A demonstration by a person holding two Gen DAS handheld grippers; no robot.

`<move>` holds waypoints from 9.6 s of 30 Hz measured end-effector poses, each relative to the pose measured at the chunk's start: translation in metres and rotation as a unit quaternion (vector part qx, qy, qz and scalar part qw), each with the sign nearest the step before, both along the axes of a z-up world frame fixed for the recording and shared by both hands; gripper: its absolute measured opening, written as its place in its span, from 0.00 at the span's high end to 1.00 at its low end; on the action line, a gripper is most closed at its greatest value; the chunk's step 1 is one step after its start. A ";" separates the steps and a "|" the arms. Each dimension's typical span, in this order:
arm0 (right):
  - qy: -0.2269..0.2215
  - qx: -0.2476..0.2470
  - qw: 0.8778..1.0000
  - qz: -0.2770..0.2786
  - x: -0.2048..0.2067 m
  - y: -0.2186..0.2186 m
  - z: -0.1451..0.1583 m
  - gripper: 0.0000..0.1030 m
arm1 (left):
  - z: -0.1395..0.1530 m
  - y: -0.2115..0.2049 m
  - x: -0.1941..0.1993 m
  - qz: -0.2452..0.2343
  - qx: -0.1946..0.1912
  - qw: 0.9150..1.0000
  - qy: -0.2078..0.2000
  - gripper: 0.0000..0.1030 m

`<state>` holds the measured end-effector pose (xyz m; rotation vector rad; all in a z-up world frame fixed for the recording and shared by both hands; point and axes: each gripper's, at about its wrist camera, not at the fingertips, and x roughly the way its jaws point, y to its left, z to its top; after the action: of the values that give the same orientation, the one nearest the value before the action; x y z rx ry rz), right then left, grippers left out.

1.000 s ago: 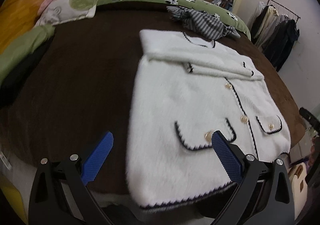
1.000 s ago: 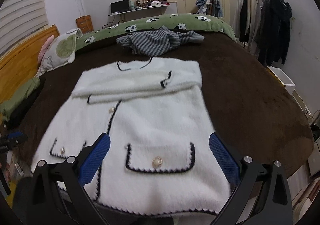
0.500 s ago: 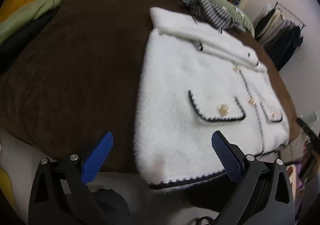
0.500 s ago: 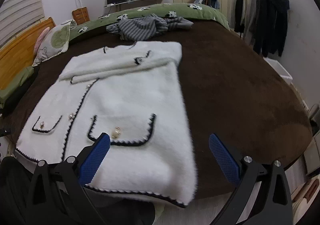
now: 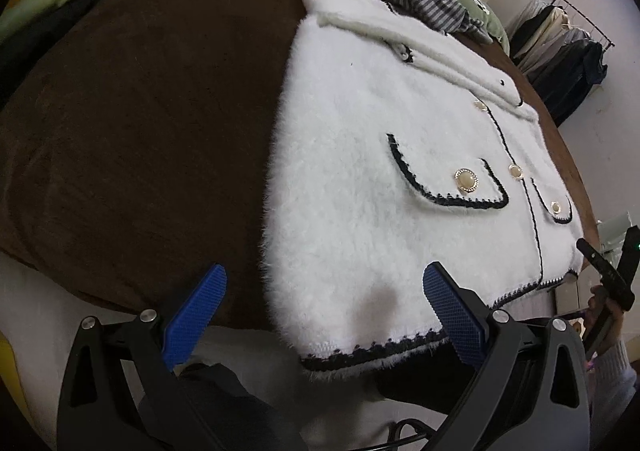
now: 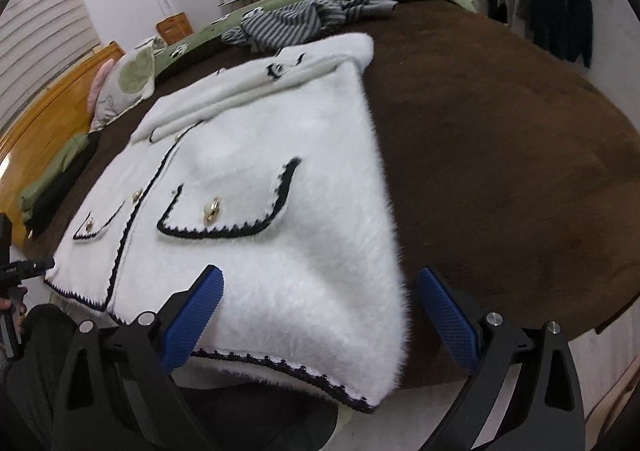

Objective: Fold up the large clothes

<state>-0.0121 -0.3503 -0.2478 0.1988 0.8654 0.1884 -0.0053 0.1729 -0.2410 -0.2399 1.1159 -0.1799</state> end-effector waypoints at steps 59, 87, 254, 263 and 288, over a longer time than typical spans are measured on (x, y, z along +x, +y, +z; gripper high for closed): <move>-0.010 -0.033 0.999 0.015 -0.029 0.050 0.066 0.91 | 0.040 0.010 -0.014 -0.030 -0.063 0.996 -0.061 0.89; -0.087 -0.056 0.994 -0.034 0.102 0.036 0.181 0.91 | 0.159 -0.005 0.129 -0.019 -0.082 0.982 -0.167 0.89; -0.057 0.202 0.952 -0.223 0.187 0.010 0.017 0.06 | -0.013 -0.197 0.350 -0.087 0.111 0.985 -0.098 0.05; -0.067 0.303 0.914 -0.260 0.204 -0.006 -0.013 0.06 | -0.016 -0.194 0.347 -0.087 0.101 0.984 -0.115 0.05; -0.063 0.276 0.922 -0.264 0.246 -0.017 -0.014 0.74 | -0.018 -0.194 0.346 -0.088 0.101 0.984 -0.121 0.05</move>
<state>0.2336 -0.3670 -0.2622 0.9288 0.5859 -0.0661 0.3403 -0.0211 -0.2587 0.0610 0.9056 -0.2437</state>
